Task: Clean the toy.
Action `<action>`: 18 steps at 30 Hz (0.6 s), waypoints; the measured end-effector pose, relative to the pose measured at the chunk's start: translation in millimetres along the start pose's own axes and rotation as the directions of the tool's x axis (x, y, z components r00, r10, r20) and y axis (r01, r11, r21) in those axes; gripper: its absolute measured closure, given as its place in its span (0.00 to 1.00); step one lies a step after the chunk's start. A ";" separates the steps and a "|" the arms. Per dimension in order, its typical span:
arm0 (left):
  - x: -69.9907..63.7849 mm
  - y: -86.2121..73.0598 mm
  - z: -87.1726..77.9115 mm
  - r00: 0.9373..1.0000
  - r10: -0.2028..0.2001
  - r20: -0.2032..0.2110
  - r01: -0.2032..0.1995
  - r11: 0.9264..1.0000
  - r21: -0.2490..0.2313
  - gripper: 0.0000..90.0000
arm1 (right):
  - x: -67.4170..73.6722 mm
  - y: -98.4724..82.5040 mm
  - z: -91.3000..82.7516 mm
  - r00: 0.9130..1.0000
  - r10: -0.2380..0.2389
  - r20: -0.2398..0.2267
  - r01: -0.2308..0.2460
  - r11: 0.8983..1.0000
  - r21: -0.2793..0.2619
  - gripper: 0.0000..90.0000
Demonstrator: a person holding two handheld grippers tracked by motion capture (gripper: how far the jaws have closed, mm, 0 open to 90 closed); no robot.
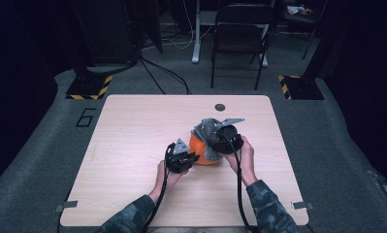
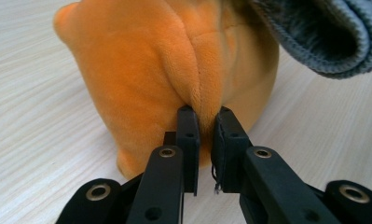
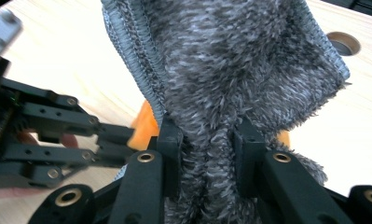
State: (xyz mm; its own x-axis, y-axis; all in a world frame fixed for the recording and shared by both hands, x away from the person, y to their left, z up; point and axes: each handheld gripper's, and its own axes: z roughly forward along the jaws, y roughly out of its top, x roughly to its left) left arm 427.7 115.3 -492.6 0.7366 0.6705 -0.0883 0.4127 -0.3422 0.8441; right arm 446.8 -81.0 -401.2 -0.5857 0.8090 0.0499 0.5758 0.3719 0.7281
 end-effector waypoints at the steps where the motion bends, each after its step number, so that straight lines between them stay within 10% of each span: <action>1: -0.9 -0.3 0.3 1.000 -0.001 0.005 0.001 1.000 -0.003 0.91 | 1.3 0.0 0.4 1.000 0.008 0.003 -0.008 1.000 -0.009 0.77; 18: 2.9 -3.9 2.6 1.000 0.011 -0.002 -0.011 1.000 0.000 0.91 | -9.3 -8.4 17.1 0.998 -0.030 0.061 0.025 0.997 0.077 0.77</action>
State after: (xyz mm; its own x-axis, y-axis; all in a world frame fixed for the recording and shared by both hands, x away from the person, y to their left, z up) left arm 429.5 116.8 -497.4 0.7403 0.6678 -0.0777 0.4045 -0.3501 0.8449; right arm 457.2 -83.8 -419.5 -0.5670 0.8236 -0.0133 0.6030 0.4261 0.6744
